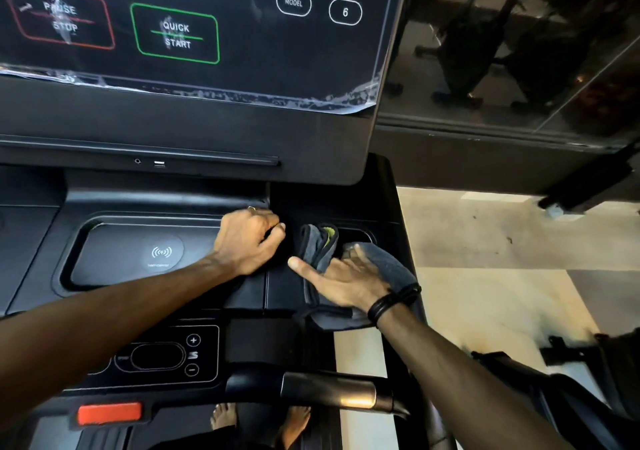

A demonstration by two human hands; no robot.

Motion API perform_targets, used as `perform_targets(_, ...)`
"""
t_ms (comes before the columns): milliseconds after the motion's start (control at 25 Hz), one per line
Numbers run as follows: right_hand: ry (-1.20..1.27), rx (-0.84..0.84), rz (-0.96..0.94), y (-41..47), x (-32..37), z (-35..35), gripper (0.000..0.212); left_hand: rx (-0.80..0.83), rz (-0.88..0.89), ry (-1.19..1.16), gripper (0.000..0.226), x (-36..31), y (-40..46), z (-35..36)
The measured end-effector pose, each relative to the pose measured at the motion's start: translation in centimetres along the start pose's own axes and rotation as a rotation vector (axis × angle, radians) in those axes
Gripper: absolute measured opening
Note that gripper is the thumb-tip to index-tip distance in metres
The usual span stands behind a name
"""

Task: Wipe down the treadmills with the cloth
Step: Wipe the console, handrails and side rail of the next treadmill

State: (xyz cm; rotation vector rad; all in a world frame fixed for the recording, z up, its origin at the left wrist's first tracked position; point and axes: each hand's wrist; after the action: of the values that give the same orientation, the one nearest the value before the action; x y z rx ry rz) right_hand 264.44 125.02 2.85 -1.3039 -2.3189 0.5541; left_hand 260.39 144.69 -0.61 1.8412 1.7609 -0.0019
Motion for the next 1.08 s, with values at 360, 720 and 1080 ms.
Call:
perform_targets(360, -0.138, -0.152, -0.112, -0.2, -1.0, -0.4, 0.087, 0.019, -0.026, 0.010, 0.035, -0.1, 0.0, -0.3)
perform_targets(720, 1.455, -0.746, -0.056, -6.2, -5.7, -0.6, 0.068, 0.000, 0.008, 0.065, 0.040, 0.1, 0.2, 0.1)
perform_targets(1080, 0.262, -0.479, 0.283, -1.4, -7.9, 4.4, 0.112, -0.003, 0.015, 0.064, 0.040, -0.3, 0.4, 0.3)
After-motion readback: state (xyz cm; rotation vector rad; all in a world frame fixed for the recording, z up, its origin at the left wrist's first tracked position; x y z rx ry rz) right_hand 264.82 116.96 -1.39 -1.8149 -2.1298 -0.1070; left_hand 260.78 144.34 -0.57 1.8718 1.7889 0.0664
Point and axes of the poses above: each hand's wrist, its own y-axis towards the middle knuckle, its own z-axis out of the palm, x = y × z
